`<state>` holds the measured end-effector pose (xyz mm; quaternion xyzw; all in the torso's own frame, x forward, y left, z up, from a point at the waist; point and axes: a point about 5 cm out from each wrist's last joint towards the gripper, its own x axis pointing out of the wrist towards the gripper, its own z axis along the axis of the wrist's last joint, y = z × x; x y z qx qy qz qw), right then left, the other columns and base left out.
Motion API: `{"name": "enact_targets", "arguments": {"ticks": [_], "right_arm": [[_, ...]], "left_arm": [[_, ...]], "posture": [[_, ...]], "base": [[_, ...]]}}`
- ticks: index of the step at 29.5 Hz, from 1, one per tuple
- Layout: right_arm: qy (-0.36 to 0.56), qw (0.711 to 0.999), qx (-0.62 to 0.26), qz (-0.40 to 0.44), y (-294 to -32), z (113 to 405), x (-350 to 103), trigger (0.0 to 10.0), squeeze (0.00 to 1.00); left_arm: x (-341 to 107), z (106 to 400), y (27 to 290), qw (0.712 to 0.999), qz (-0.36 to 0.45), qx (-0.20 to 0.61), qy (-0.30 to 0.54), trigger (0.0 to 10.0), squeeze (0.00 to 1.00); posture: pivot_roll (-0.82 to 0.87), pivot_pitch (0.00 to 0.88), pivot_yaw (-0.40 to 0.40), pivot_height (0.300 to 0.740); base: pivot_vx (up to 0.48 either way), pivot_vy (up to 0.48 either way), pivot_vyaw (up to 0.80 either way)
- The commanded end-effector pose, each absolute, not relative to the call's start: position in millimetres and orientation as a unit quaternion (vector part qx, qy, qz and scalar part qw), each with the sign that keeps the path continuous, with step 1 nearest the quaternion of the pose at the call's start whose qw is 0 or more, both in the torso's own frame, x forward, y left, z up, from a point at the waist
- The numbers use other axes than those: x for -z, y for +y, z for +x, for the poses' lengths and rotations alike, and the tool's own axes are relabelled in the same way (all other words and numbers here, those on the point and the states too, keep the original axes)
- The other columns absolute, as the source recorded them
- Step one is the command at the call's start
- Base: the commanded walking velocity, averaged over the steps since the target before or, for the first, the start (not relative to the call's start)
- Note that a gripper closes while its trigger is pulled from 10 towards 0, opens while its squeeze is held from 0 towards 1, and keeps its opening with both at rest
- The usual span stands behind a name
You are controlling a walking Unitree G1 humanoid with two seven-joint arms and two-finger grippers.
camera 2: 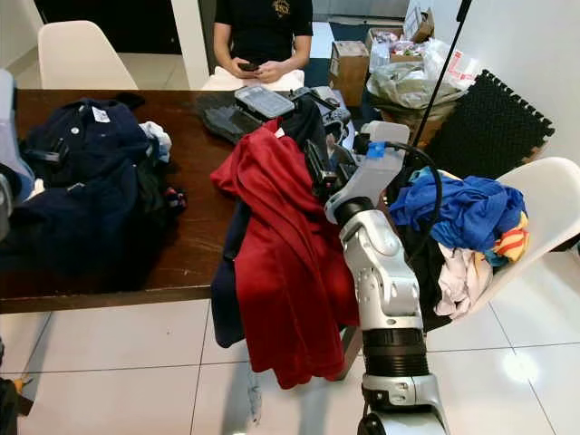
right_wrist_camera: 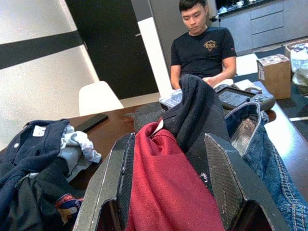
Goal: Hang hanger
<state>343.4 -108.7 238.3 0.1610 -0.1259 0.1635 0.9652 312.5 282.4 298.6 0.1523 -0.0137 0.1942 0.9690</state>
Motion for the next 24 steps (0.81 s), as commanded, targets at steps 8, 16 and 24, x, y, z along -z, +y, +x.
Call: {"name": "enact_targets", "arguments": {"ticks": [8,16,24], "right_arm": [[-0.124,0.966,-0.161,0.162,-110,342,-235,10.0,0.00],[-0.124,0.967,-0.155,0.163,-111,342,-234,10.0,0.00],[-0.127,0.967,-0.154,0.159,-113,343,-235,10.0,0.00]], "left_arm": [[-291,318,290,0.978,0.123,-0.167,0.021,10.0,0.00],[-270,331,303,0.985,0.071,-0.134,0.079,10.0,1.00],[-252,342,315,0.987,0.029,-0.106,0.117,10.0,1.00]], "posture": [[0.10,0.100,-0.060,0.740],[0.09,0.102,-0.051,0.740],[0.09,0.106,-0.054,0.740]], "base": [[0.000,0.000,0.00],[0.000,0.000,0.00],[0.000,0.000,0.00]]}}
